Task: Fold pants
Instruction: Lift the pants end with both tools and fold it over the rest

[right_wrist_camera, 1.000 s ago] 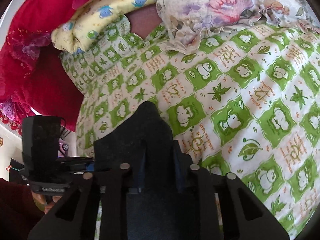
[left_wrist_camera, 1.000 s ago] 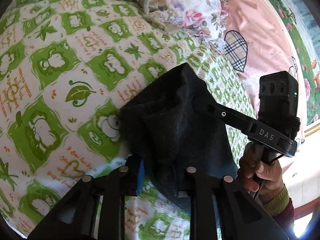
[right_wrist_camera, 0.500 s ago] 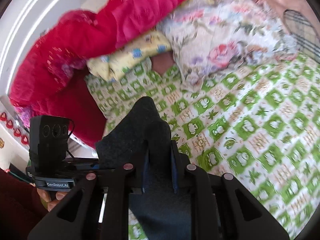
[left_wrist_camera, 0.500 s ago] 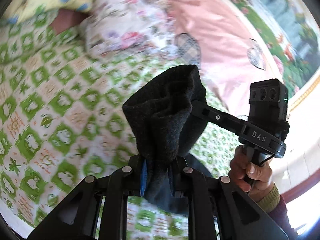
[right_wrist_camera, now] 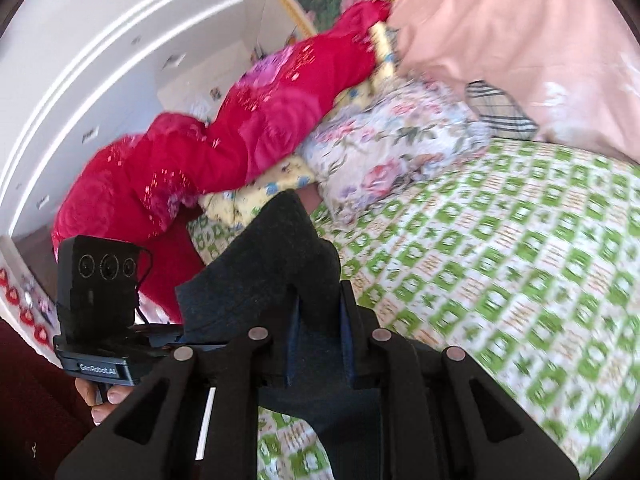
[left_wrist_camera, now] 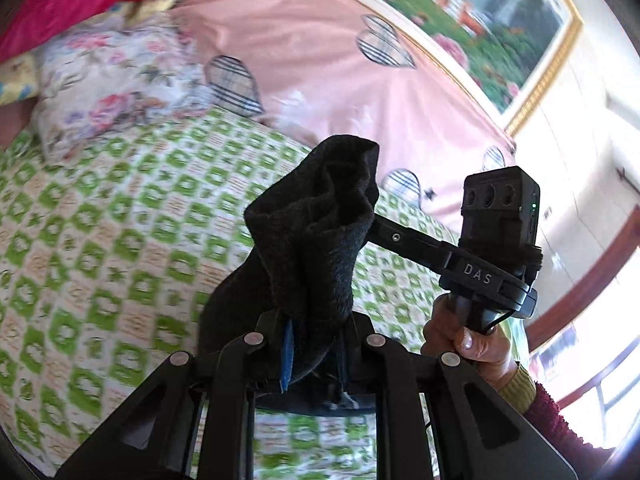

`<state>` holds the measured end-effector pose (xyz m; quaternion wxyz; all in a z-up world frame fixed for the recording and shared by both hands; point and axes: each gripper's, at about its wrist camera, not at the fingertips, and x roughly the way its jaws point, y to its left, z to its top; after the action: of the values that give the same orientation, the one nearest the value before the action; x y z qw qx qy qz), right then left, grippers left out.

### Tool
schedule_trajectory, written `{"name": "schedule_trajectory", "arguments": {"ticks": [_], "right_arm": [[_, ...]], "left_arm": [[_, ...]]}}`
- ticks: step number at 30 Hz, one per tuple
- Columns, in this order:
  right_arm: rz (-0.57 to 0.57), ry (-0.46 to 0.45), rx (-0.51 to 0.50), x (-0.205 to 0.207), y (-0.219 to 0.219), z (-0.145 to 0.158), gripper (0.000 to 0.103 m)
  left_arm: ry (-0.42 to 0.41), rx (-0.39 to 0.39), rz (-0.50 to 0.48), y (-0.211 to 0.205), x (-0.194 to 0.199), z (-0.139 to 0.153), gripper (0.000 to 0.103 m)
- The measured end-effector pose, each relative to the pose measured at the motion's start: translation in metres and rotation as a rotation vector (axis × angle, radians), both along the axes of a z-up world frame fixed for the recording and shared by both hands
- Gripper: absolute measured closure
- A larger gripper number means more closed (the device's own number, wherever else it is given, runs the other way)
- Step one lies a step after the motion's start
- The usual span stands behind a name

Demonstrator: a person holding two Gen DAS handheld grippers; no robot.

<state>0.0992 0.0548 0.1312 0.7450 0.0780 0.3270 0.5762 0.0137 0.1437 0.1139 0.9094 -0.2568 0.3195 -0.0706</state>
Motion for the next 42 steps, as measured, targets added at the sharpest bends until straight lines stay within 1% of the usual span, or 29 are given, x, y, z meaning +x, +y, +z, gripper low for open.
{"name": "schedule_trajectory", "arguments": {"ticks": [4,8,11,14,21,23,28,30,33,36,37,38,39,41,42], "right_arm": [[-0.055,0.017,0.021,-0.006,-0.038,-0.009,0.084],[-0.108,0.039,0.047,-0.01,-0.075,-0.023,0.084],[-0.145,0.062,0.059,-0.01,-0.096,-0.036,0.085],[-0.188,0.094,0.067,-0.008,-0.115,-0.053,0.085],[-0.25,0.15,0.07,-0.008,-0.144,-0.087,0.085],[-0.265,0.157,0.064,-0.009,-0.149,-0.093,0.085],[-0.3,0.172,0.059,-0.013,-0.163,-0.105,0.085],[-0.321,0.181,0.04,-0.014,-0.167,-0.108,0.083],[-0.368,0.184,-0.032,-0.015,-0.171,-0.114,0.083],[-0.409,0.196,-0.076,-0.02,-0.177,-0.118,0.083],[-0.422,0.198,-0.08,-0.022,-0.18,-0.118,0.083],[-0.441,0.199,-0.086,-0.024,-0.183,-0.119,0.083],[-0.467,0.204,-0.092,-0.027,-0.188,-0.119,0.083],[-0.497,0.219,-0.083,-0.031,-0.196,-0.118,0.083],[-0.518,0.225,-0.08,-0.033,-0.2,-0.118,0.083]], "left_arm": [[0.016,0.011,-0.056,-0.03,0.009,-0.004,0.087],[0.031,0.043,-0.11,-0.064,0.015,-0.01,0.087],[0.044,0.1,-0.146,-0.092,0.021,-0.019,0.087],[0.056,0.139,-0.164,-0.108,0.027,-0.032,0.087],[0.083,0.205,-0.212,-0.141,0.038,-0.058,0.087],[0.085,0.226,-0.221,-0.148,0.039,-0.064,0.087],[0.09,0.247,-0.256,-0.16,0.043,-0.073,0.086],[0.099,0.257,-0.274,-0.164,0.045,-0.077,0.085],[0.121,0.247,-0.297,-0.168,0.047,-0.084,0.084],[0.13,0.242,-0.317,-0.171,0.048,-0.089,0.08],[0.13,0.243,-0.324,-0.172,0.048,-0.091,0.077],[0.128,0.24,-0.334,-0.173,0.048,-0.092,0.07],[0.125,0.23,-0.346,-0.173,0.048,-0.093,0.066],[0.119,0.207,-0.365,-0.174,0.047,-0.094,0.059],[0.117,0.199,-0.374,-0.174,0.046,-0.095,0.058]]}}
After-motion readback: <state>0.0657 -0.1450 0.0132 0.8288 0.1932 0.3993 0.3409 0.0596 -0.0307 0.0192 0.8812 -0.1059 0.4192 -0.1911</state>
